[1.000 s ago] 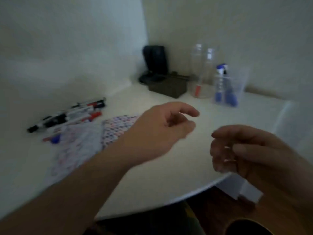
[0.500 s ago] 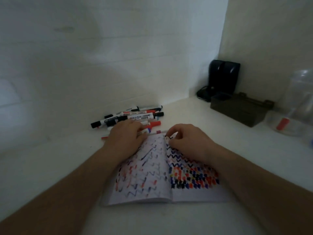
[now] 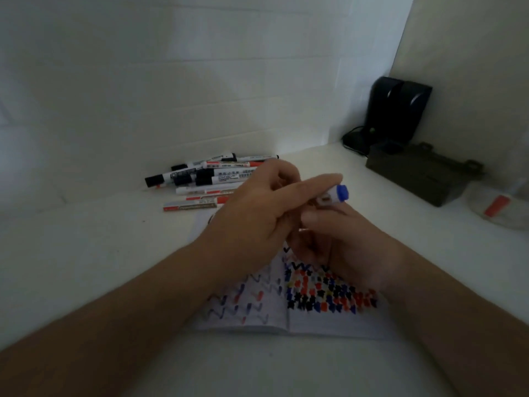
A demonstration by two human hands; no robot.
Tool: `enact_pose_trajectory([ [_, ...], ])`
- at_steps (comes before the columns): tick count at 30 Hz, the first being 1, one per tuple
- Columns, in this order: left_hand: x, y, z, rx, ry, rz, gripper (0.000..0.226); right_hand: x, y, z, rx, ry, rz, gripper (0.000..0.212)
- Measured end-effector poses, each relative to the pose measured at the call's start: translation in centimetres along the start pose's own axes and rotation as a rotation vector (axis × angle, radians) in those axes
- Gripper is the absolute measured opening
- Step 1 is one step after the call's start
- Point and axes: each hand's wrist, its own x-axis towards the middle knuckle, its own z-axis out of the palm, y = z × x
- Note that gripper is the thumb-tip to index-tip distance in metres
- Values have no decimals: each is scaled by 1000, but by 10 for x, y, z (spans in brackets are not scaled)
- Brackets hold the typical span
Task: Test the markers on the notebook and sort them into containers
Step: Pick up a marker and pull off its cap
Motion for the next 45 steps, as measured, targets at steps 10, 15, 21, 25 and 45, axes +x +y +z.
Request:
enact_pose_trajectory([
  [10, -6, 1, 18, -2, -209, -305, 16, -3, -7, -5, -219, 440, 2, 30],
  [15, -6, 2, 21, -44, -250, -236, 39, -2, -4, 2, 13, 400, 32, 27],
  [21, -2, 6, 17, -188, -214, -302, 38, -4, -4, 0, 6, 370, 22, 37],
  [25, 0, 5, 7, -205, -234, -302, 44, -5, -12, 0, -40, 356, -14, 30],
  [45, -4, 26, 16, 286, -764, -124, 72, -104, -12, -30, -367, 361, 45, 22],
])
